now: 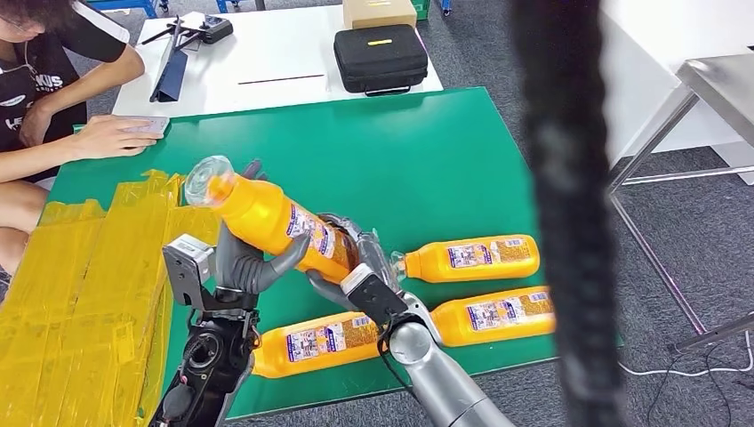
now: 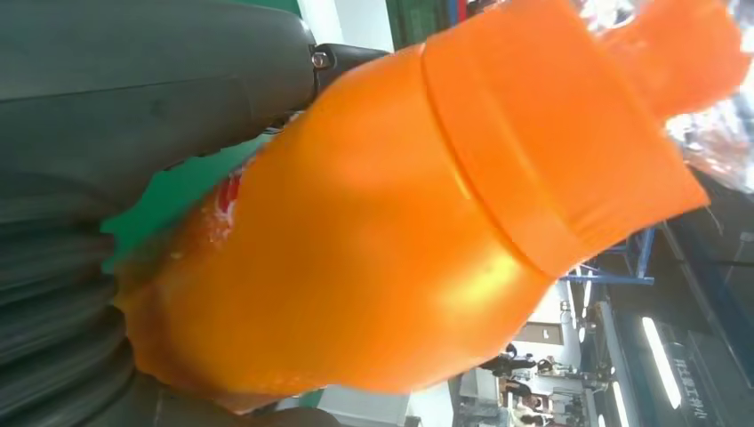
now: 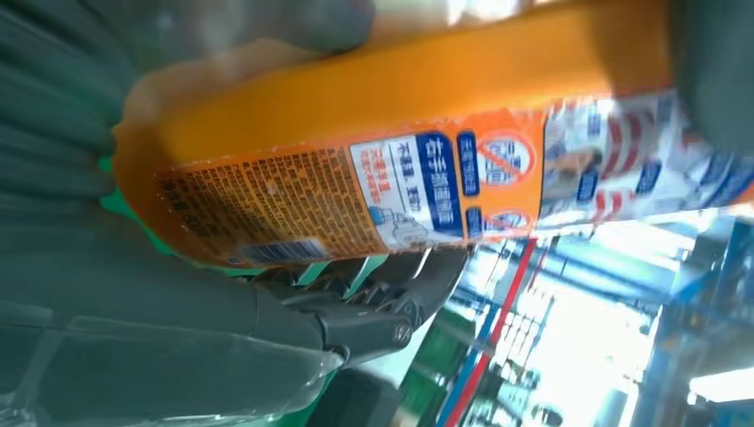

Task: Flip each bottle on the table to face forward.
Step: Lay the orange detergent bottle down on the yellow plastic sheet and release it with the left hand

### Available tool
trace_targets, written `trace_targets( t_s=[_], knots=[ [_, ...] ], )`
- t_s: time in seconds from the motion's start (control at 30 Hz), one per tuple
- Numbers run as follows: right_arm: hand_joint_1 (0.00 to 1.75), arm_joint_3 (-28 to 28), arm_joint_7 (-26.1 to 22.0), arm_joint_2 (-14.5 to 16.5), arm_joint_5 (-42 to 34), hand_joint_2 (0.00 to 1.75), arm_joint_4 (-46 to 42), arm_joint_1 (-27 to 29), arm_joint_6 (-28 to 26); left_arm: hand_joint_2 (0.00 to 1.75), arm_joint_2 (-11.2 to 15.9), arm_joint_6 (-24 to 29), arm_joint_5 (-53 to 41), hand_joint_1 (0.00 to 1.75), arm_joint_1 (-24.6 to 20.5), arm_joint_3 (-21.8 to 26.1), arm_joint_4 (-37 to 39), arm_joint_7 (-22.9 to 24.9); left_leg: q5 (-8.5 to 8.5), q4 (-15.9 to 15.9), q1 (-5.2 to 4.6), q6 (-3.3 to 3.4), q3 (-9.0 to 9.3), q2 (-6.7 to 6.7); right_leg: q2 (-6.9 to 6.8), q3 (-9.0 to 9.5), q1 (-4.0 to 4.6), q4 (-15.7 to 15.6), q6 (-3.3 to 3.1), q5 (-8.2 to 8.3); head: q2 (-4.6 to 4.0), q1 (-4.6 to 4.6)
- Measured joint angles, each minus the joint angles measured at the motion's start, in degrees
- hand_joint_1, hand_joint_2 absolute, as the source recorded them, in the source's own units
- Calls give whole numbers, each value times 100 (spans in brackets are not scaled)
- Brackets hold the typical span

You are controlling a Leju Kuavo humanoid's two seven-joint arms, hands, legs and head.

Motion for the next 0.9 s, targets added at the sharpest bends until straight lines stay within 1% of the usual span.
trace_targets(
  t_s=[0.13,0.27,0.3,0.4,0.43,0.63,0.87,0.9],
  knots=[
    [175,134,-113,7,4,175,67,-18,256,175,-1,-22,39,0,-33,-4,30,-17,0,0,0,0,0,1,1,0,0,0,0,0,0,2],
    [175,226,-182,7,72,175,149,-94,388,175,1,-43,114,0,-41,0,48,-44,0,0,-1,0,0,-1,1,1,0,0,0,0,0,1],
    [175,248,-189,7,95,175,175,-119,413,175,1,-49,130,13,-42,3,57,-51,0,0,-1,0,0,-1,0,1,0,0,0,0,0,1],
    [175,316,-195,9,145,175,257,-187,447,175,2,-79,175,143,-43,13,79,-83,0,0,-1,0,0,0,1,1,0,0,0,0,0,0],
    [175,330,-195,9,154,175,285,-208,448,175,2,-86,191,174,-40,17,80,-98,0,0,-1,0,0,0,1,1,0,0,0,0,0,1],
    [175,356,-209,9,191,175,393,-282,415,175,2,-69,305,175,-27,51,80,-169,0,0,0,0,0,0,1,0,0,0,0,0,0,1],
    [174,371,-236,16,234,175,427,-308,250,175,2,-24,366,175,-40,69,80,-193,0,0,0,0,0,0,1,0,0,0,0,0,0,2],
    [135,374,-238,20,242,175,427,-307,217,175,2,-11,373,175,-43,75,80,-204,0,0,0,0,0,0,1,1,0,0,0,0,0,1]
  ],
)
